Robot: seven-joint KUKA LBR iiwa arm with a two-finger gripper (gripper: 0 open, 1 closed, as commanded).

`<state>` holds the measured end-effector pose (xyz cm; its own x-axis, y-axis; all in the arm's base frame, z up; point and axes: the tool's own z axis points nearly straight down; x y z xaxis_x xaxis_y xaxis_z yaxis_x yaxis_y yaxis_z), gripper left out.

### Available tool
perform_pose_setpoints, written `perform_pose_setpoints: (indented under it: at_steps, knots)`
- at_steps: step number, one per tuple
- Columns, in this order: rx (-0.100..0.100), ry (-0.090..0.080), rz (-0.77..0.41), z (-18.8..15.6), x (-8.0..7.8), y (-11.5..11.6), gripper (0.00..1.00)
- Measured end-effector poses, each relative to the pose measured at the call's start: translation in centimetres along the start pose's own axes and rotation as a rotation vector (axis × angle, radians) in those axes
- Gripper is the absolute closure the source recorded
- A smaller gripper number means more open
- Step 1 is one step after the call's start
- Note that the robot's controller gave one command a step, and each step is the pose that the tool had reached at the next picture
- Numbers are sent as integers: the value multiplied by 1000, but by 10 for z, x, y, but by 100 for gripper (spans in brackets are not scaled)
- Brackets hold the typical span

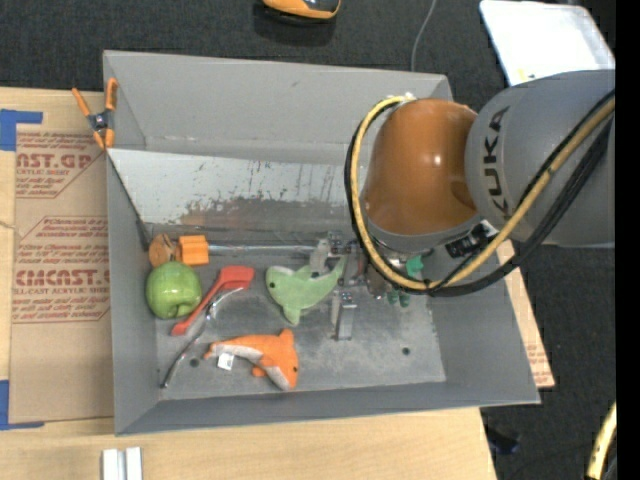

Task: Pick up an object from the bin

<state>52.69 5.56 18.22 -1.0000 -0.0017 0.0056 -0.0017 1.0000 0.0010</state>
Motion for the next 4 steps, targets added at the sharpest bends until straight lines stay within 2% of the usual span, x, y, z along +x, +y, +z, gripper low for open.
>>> perform_pose_setpoints:
  at_steps: [1, 2, 3, 4]
  knots:
    - [0, -6, 0, -3, -2, 0, 0]
    - [0, -12, -126, 59, -39, -13, 0]
    - [0, -16, -219, 113, -67, -17, 0]
    - [2, -19, -353, 112, -66, -13, 0]
